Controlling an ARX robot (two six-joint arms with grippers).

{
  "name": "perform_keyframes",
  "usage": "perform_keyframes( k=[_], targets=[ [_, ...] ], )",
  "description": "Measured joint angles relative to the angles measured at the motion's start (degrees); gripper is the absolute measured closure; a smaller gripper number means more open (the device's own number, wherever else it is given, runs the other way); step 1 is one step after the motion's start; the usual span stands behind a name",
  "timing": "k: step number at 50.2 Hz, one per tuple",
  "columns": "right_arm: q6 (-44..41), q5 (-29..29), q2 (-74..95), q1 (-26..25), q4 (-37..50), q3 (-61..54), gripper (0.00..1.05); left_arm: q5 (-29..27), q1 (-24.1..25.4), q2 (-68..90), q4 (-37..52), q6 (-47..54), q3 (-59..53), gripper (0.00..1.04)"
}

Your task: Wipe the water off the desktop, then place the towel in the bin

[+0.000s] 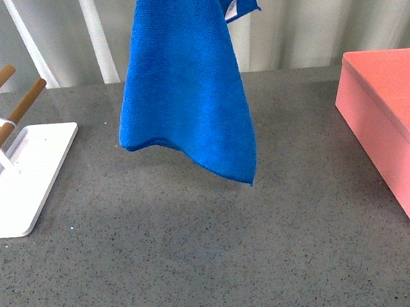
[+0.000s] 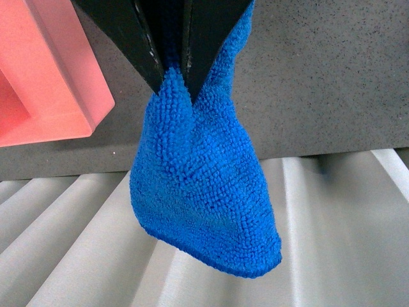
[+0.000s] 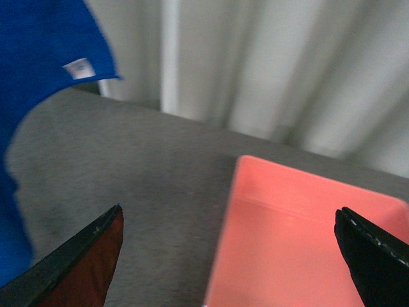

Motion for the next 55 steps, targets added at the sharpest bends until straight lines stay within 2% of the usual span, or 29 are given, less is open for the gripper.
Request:
perform_keyframes(
  k=[7,22,38,55],
  targets=[
    [3.4,-7.3,1.9,5.5,-3.5,3.2,0.07,-0.5,-0.1,0.0,-1.0,-0.7,0.6,1.01],
    [5.9,-11.3,10.0,11.9,-2.5,7.8,0.07,-1.3,-1.2,0.0,-2.0,-2.2,1.4,1.01],
    [6.0,-12.2,15.9,18.3,-2.8,13.0,0.07,-1.2,-2.3,0.0,-3.3,-3.1,1.6,1.01],
    [6.6,-10.4,20.3,20.6,-1.7,15.0,0.07,-1.4,-2.6,-1.8,-3.7,-3.7,2.3,1.01]
  ],
)
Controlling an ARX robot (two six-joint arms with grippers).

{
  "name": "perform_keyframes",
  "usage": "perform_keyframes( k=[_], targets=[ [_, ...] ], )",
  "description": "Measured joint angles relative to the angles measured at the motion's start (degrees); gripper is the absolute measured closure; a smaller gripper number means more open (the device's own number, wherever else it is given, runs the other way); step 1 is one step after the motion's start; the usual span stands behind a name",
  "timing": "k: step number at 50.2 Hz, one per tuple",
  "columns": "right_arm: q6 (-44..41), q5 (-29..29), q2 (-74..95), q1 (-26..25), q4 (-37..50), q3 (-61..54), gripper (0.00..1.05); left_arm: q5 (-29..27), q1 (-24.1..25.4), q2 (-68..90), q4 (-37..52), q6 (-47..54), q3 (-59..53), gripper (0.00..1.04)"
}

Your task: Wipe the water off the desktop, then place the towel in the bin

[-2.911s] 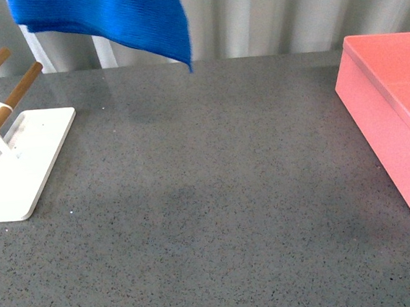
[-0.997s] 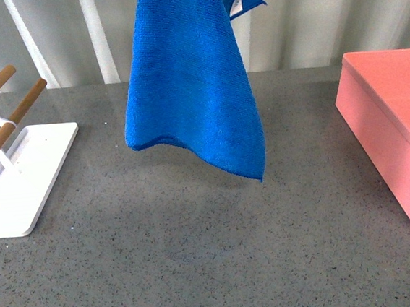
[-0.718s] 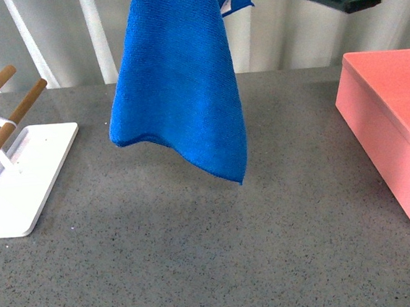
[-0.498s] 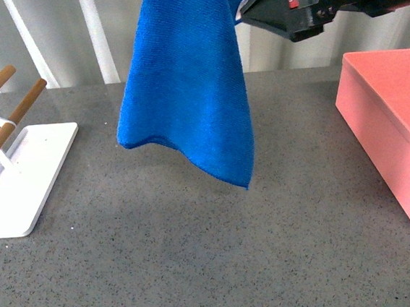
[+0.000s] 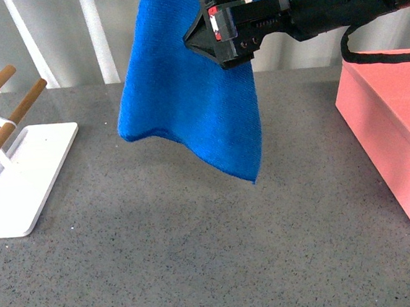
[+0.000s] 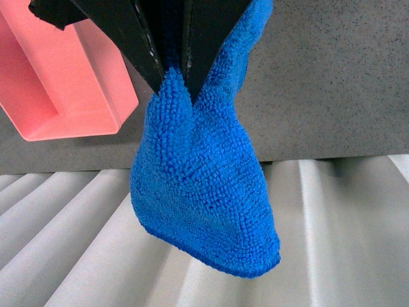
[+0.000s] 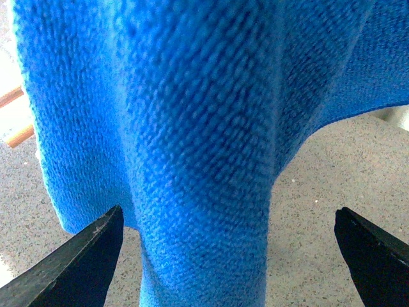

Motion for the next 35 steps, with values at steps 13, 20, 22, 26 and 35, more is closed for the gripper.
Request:
perform_keyframes(
  k=[13,20,22,26,35],
  targets=[
    [0.1,0.0,0.9,1.5,6.1,-3.3,0.07,0.3,0.2,-0.1,-1.0,-1.7,0.8,1.01],
    [0.1,-0.3,2.1,1.4,8.9,-3.5,0.07,0.4,0.2,-0.2,-1.5,-2.5,1.2,1.01],
    [0.1,-0.3,2.5,1.2,9.6,-3.5,0.07,0.5,0.2,-0.3,-1.6,-2.7,1.4,1.01],
    [0.1,0.0,3.5,0.9,10.2,-3.5,0.07,0.7,0.1,-0.3,-1.8,-3.0,2.0,1.01],
    [0.1,1.6,4.7,0.5,11.0,-3.5,0.21,1.3,0.1,-0.5,-2.0,-3.1,2.8,1.01]
  ],
)
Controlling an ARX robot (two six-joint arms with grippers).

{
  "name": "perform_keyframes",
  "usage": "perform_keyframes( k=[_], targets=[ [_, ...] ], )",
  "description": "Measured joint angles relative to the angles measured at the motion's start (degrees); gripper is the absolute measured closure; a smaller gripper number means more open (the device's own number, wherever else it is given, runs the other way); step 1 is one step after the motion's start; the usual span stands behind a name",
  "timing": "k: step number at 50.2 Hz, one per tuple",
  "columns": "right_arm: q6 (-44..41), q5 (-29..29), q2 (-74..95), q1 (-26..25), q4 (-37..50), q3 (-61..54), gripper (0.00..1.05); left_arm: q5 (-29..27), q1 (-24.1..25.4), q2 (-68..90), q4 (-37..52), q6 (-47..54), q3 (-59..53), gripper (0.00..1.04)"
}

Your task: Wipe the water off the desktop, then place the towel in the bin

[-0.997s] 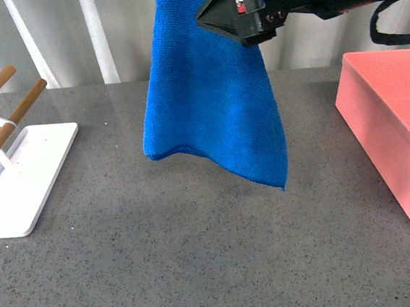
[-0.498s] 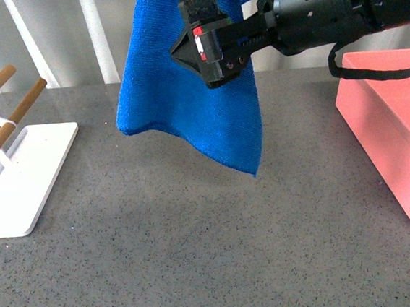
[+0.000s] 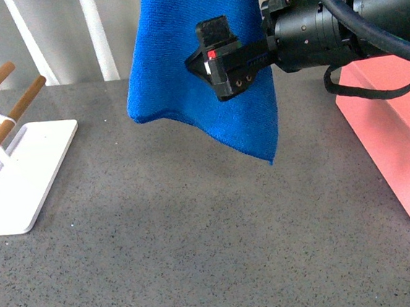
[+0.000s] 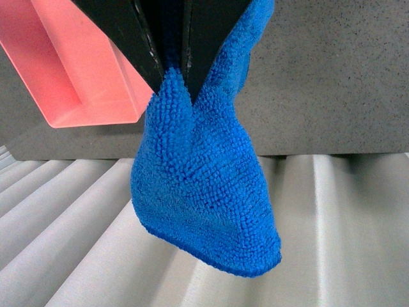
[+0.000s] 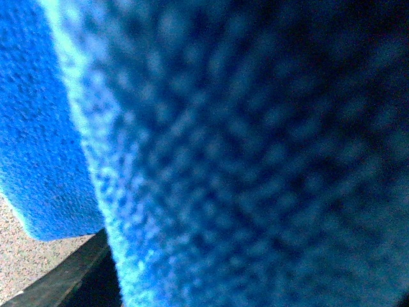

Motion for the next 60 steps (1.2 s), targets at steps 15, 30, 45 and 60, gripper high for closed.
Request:
perform_keyframes(
  k=[15,30,45,60],
  targets=[
    [-0.2,-0.2,0.0,-0.7,1.6,-0.4,0.65,0.4,0.0,0.0,0.0,0.0,0.0,1.01],
    [0.1,-1.3,-0.1,-2.7,3.2,-0.4,1.01,0.6,0.0,0.0,-0.1,0.0,0.0,1.01],
    [-0.3,-1.8,-1.2,-2.8,3.2,-0.6,1.01,-0.2,0.3,0.0,0.2,2.2,-1.3,1.01],
    [-0.5,-2.0,-1.4,-2.9,3.0,-0.7,1.01,-0.2,2.8,0.7,0.3,2.8,-2.6,0.55]
  ],
)
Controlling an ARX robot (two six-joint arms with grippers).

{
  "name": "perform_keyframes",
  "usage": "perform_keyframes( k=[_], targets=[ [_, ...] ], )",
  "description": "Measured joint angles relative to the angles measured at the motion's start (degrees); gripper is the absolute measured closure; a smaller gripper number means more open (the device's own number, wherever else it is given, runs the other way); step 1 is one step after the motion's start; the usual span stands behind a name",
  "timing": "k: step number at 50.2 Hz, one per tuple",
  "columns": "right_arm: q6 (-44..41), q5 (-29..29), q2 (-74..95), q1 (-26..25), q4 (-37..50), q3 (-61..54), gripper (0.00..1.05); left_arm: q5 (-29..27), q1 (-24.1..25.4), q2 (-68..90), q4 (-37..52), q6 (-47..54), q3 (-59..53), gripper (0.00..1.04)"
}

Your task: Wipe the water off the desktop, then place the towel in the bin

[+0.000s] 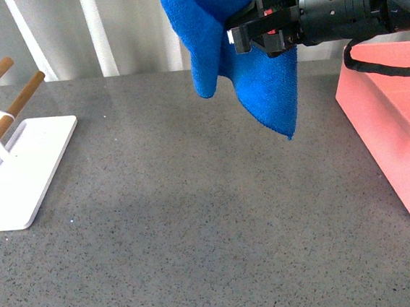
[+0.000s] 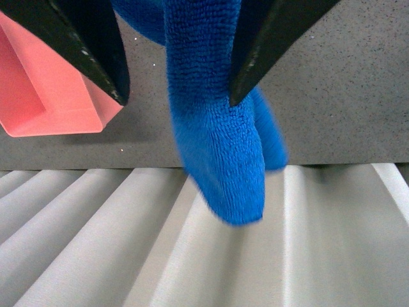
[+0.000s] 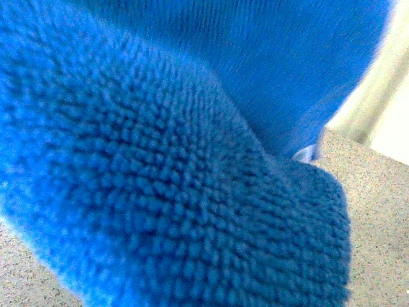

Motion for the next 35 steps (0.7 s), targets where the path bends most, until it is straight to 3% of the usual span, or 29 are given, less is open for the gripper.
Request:
perform_keyframes(
  k=[17,29,35],
  targets=[
    [0.0,0.2,-2.0,-0.5,-0.6,-0.3,1.01,0.6,5.9,1.2,1.2,3.3,0.0,0.06],
    [0.6,0.0,-4.9,-1.6,0.2,-3.6,1.01,6.2,12.4,3.0,5.8,15.2,-5.5,0.07],
    [1.2,-0.7,-6.3,-2.6,1.8,-6.6,1.01,11.9,19.0,5.6,6.2,17.5,-9.4,0.07]
  ],
)
